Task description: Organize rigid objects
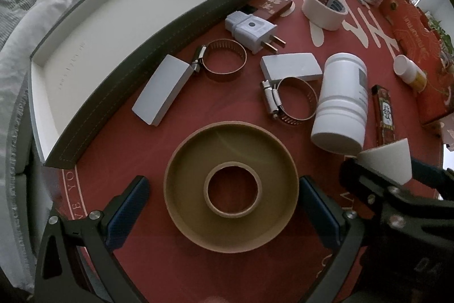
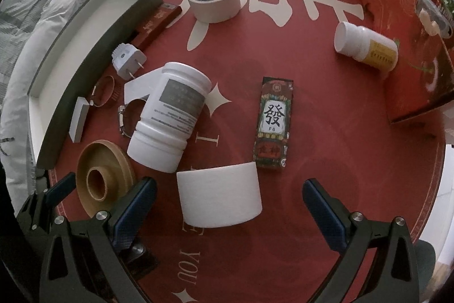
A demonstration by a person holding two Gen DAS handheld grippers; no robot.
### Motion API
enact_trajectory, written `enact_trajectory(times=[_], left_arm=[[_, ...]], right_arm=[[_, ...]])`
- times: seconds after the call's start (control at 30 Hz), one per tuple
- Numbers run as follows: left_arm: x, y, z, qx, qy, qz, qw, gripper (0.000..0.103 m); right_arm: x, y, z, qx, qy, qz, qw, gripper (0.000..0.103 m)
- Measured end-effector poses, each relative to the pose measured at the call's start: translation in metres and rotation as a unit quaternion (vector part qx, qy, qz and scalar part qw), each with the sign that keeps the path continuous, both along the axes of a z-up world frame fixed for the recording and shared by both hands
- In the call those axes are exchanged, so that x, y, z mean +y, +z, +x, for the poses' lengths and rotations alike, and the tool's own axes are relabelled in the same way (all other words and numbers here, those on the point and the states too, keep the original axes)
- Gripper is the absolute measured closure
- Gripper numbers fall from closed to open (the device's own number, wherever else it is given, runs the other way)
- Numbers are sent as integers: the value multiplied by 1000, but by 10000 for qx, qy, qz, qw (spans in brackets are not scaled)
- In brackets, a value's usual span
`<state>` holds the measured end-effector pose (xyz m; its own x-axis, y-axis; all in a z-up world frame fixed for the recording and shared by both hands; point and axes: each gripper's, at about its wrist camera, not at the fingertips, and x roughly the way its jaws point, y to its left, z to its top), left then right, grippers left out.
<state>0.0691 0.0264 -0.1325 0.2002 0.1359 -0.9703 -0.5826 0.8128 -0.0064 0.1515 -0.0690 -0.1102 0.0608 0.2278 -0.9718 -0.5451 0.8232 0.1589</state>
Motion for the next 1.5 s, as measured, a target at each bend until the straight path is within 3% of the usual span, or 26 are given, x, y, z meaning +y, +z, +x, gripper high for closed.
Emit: enact_trajectory(times=[0.03, 0.1, 0.13, 0.17, 0.23, 0.37, 0.47, 0.53, 0.57, 0.6, 0.77, 0.83, 1.03, 1.07, 1.3, 1.5], left_arm=[[1, 1, 3, 34, -31, -10, 10000, 0], [1, 2, 1, 40, -172, -28, 9998, 0], [-1, 2, -1, 29, -275, -24, 9996, 0], [-5, 2, -4, 3, -446, -26, 9990, 1], [-16, 4, -10, -59, -825, 19, 9966, 4], [-39, 7, -36, 9, -1822, -49, 9833, 8], [-41, 7, -55, 40, -1947, -82, 9808, 7], [-33, 9, -64, -57, -1722, -169, 9849, 6], [-27, 10, -68, -100, -1553, -209, 9876, 5], [-19, 10, -72, -120, -1390, -205, 9900, 4], [6, 19, -77, -157, -823, -97, 9964, 2], [20, 23, -81, -105, -807, -38, 9967, 1], [-1, 22, -53, 102, -773, 108, 9969, 1], [-1, 20, -51, 118, -768, 89, 9969, 0], [-4, 14, -53, 11, -699, 20, 9976, 0], [-12, 11, -36, -48, -692, 71, 9976, 0]], right_arm=[[4, -3, 2, 28, -40, -6, 10000, 5], [1, -3, 3, -97, -206, -91, 9997, 31], [-3, -2, 5, -148, -258, -136, 9995, 37], [-9, -2, 7, -181, -338, -143, 9992, 49], [-24, -3, 12, -136, -537, -74, 9984, 52], [-70, -7, 12, 71, -863, -78, 9962, 52], [-101, -10, 5, 243, -942, -143, 9952, 52], [-117, -13, 0, 334, -1000, -103, 9944, 36], [-123, -14, -2, 319, -1043, -54, 9940, 13], [-127, -14, -4, 273, -1060, 13, 9940, 7], [-142, -20, -9, 167, -1137, 19, 9934, 7], [-144, -18, -13, 205, -1194, 4, 9926, 7], [-130, -11, -19, 128, -1082, -239, 9938, 7], [-128, -13, -18, 149, -1058, -265, 9939, 1], [-116, -19, -21, -68, -778, -748, 9941, 0], [-122, -17, -23, -120, -844, -701, 9939, 0]])
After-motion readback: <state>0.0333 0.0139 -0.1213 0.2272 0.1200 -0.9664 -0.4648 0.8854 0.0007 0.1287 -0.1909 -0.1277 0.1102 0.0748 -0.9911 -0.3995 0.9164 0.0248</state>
